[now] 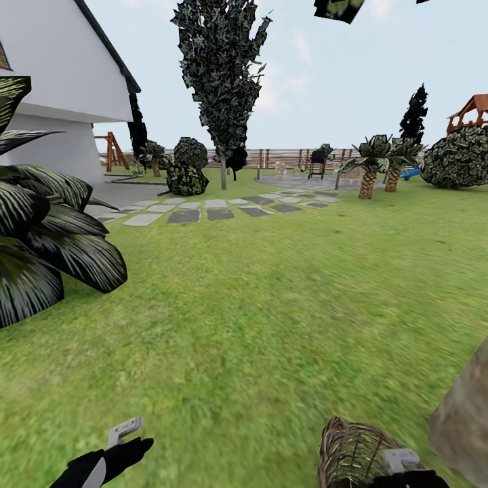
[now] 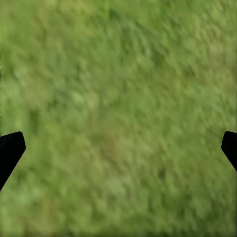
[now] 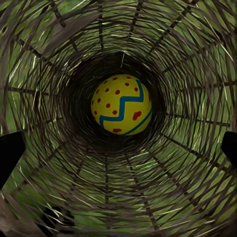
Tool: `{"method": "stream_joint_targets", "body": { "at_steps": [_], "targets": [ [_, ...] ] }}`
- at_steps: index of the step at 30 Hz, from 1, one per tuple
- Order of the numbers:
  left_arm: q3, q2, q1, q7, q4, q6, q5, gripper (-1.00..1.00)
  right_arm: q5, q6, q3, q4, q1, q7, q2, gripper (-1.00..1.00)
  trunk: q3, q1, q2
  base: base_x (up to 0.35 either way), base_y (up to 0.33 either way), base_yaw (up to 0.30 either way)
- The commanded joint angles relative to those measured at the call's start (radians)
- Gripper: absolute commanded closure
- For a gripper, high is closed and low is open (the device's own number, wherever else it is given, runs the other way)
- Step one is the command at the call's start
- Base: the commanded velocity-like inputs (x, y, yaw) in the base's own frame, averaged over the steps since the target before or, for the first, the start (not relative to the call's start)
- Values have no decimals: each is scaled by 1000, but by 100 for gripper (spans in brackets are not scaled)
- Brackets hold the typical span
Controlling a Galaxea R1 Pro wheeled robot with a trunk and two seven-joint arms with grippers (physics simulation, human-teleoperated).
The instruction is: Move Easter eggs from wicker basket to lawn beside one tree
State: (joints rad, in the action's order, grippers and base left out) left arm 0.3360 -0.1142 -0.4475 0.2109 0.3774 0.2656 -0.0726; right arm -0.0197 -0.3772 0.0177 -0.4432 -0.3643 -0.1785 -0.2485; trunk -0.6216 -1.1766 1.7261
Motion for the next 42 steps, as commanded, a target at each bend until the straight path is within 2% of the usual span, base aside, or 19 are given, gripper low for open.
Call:
{"method": "stream_joint_targets", "body": {
  "at_steps": [1,12,25,37,42],
  "targets": [
    [5,1,0,4,2,9,-7,-100,-3,-5,2,-2,0,-1,-1,-100,-1,0,1,0,0,0],
    [10,2,0,4,2,7,-9,-100,-2,-5,1,-2,1,11,-4,-100,-1,0,1,3,0,0],
    [14,2,0,4,2,5,-10,-100,-2,-5,1,-2,0,39,-2,-100,-1,0,1,265,0,0],
    [8,2,0,5,2,3,-6,-100,-2,-3,2,-2,0,43,0,-100,-1,0,1,17,0,0],
    [8,2,0,4,2,3,-7,-100,0,-3,1,-2,0,43,-1,-100,-17,-19,36,0,0,0]
  ]
}}
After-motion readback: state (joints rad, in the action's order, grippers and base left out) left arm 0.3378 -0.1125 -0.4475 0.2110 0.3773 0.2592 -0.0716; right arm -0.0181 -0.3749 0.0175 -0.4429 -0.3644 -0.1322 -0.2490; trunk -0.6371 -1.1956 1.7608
